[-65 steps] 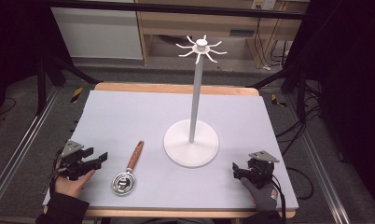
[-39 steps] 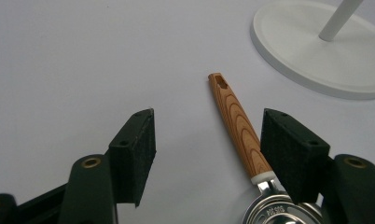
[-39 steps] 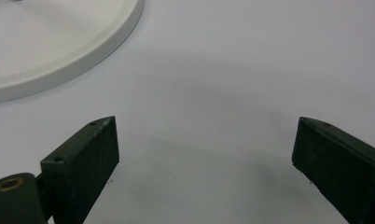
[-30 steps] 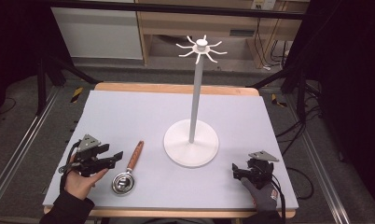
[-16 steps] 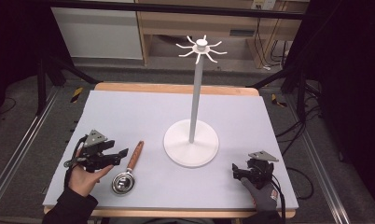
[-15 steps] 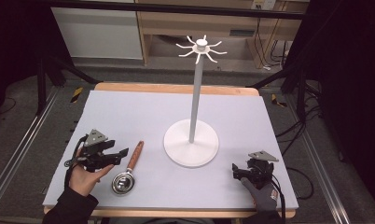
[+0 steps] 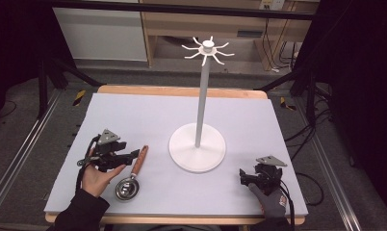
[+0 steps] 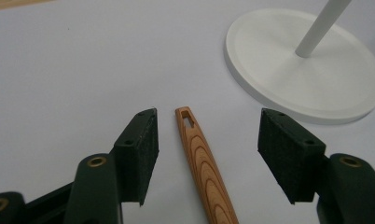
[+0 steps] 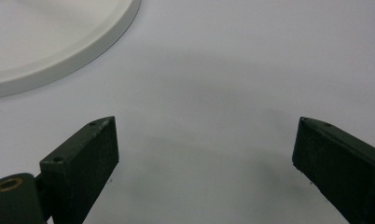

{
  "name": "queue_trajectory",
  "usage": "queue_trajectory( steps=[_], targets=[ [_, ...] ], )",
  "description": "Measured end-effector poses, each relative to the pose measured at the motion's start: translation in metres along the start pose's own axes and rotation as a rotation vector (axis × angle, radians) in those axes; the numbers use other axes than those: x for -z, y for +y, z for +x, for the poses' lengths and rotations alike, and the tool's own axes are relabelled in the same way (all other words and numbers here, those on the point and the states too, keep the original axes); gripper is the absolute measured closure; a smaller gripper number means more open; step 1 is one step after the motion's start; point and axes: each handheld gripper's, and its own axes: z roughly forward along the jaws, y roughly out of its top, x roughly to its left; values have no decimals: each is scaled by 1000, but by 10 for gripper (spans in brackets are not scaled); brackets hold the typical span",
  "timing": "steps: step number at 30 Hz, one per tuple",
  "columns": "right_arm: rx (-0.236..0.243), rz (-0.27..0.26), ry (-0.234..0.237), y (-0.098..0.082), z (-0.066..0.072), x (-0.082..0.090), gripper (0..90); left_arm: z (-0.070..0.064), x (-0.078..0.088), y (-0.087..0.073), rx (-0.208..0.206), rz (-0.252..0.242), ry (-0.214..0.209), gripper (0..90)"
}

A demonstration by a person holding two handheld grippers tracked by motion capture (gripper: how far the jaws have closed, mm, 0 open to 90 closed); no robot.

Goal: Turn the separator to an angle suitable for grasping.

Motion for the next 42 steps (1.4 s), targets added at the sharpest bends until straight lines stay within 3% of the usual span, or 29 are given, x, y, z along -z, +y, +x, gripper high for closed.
queue_trajectory(
  steps=[9,20,42],
  targets=[
    [4,9,-1,0,0,-1,74,-3,-9,-9,-15,28,9,408],
    [11,22,0,-1,0,-3,74,-7,-26,-14,-48,129,6,450],
    [9,37,6,-1,2,-5,74,-15,-49,-25,-49,244,31,570]
  ],
)
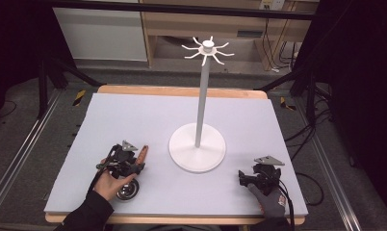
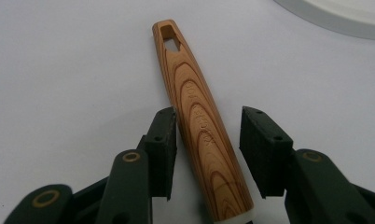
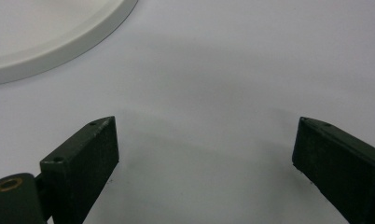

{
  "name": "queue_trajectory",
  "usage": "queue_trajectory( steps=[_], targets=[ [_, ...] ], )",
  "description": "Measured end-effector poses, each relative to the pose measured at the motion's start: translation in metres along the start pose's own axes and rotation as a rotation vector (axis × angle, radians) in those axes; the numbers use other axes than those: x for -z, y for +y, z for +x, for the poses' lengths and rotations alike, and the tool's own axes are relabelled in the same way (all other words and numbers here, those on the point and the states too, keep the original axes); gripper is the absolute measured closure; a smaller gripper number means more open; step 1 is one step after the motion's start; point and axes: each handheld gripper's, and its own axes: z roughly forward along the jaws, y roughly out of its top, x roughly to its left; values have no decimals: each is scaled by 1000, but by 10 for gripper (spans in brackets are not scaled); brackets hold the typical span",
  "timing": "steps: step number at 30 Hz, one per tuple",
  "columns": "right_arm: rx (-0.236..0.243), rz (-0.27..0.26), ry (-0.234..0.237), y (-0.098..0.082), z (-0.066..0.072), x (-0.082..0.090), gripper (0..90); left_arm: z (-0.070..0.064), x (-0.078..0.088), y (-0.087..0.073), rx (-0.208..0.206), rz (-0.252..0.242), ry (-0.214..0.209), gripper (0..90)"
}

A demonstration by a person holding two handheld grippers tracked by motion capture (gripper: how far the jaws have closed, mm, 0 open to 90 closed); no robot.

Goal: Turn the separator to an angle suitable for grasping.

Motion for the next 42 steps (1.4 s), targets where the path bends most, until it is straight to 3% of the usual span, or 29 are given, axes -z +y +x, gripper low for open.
queue_trajectory(
  steps=[2,16,20,30,34,38,42],
  targets=[
    [2,1,-1,0,0,0,74,0,-1,0,-6,21,7,577],
    [4,10,1,0,0,-1,74,0,0,-1,4,31,7,602],
    [7,11,-1,0,1,-1,74,-2,1,-1,10,32,-15,624],
    [8,15,0,0,0,-1,74,-10,2,1,-32,37,-28,651],
    [8,17,0,0,0,-2,73,-10,7,8,-42,17,-35,573],
    [6,24,0,0,0,-2,73,-12,14,22,-62,5,-31,557],
    [4,24,-3,0,0,-1,72,-15,10,30,-72,20,-20,565]
  ],
)
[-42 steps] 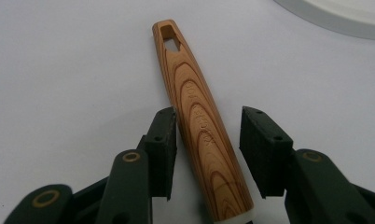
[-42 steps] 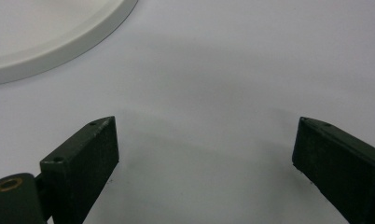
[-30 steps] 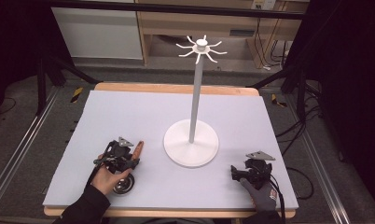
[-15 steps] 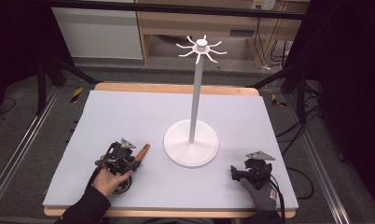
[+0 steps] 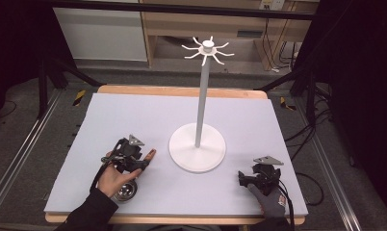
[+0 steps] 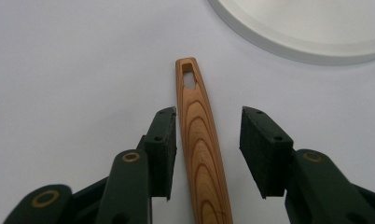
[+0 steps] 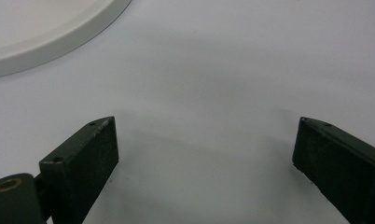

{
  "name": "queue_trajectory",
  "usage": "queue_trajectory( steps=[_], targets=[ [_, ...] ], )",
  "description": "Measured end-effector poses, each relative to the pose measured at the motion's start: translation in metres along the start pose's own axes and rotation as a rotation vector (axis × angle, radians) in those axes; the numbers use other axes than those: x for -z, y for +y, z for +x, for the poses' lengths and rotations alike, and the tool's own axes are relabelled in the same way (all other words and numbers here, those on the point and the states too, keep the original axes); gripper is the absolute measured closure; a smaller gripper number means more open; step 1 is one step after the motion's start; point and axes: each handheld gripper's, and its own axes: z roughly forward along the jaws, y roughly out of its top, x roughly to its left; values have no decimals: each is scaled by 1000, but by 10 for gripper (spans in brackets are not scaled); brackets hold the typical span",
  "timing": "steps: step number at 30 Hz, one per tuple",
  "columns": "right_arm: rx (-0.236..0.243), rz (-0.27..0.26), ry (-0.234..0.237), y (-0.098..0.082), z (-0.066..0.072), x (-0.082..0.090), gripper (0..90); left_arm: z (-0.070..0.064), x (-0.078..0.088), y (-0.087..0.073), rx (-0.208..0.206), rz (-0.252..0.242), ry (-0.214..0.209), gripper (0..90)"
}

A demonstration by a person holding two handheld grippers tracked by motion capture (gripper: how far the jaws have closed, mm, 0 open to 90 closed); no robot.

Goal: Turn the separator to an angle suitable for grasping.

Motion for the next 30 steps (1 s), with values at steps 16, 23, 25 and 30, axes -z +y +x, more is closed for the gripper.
queue_trajectory(
  steps=[16,23,25,30],
  targets=[
    [5,11,6,0,0,-1,72,0,-19,-14,4,62,17,621],
    [1,11,5,0,0,-1,72,0,-21,-15,11,62,13,625],
    [-2,12,6,0,0,-1,72,-1,-21,-15,13,66,14,626],
    [2,18,8,0,0,-2,71,-1,-22,-13,29,78,16,632]
  ],
)
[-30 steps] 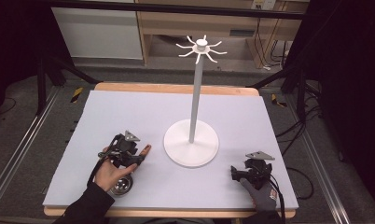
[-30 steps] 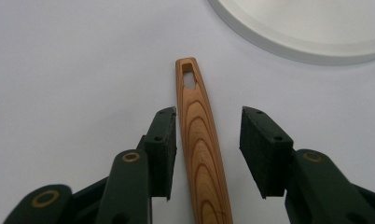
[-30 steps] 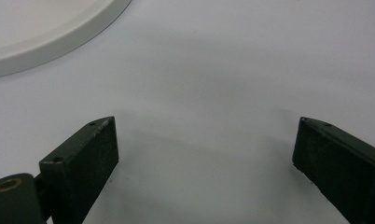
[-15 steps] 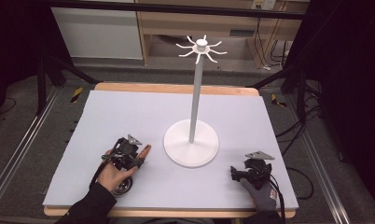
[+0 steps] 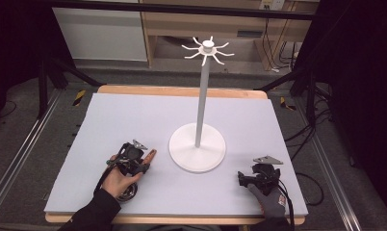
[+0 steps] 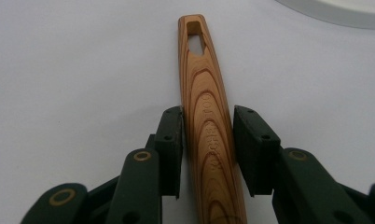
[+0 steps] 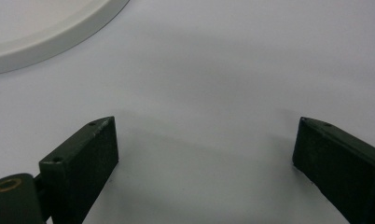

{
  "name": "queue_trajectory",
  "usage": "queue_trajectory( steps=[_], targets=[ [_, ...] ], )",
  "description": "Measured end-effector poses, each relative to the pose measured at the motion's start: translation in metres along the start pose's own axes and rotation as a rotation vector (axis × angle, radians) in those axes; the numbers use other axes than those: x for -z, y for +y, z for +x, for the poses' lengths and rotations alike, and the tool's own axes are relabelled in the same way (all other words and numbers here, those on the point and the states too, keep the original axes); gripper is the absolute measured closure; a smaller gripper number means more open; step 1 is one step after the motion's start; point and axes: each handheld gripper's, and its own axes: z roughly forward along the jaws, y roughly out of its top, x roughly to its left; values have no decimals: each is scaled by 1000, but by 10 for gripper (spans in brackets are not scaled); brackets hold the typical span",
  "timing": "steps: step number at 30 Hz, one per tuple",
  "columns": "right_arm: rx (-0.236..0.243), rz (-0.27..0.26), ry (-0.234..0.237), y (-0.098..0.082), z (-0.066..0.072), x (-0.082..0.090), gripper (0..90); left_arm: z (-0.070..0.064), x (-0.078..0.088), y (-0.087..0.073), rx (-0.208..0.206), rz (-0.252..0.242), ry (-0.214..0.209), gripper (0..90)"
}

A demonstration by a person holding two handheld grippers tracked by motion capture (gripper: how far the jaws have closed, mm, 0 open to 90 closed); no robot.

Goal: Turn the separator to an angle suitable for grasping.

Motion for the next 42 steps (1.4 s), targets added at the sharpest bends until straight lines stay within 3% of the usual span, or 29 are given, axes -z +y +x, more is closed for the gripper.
queue_trajectory(
  steps=[5,19,27,35,42],
  targets=[
    [4,1,-2,0,0,0,71,2,0,2,20,8,-8,645],
    [1,2,-3,0,0,0,70,1,1,2,11,10,1,667],
    [-5,-1,0,0,-1,0,70,-4,17,2,-14,-50,-7,667],
    [-7,0,0,0,-1,0,69,0,39,0,1,-123,-28,668],
    [-7,1,0,0,-1,0,70,3,58,1,5,-192,-21,668]
  ],
)
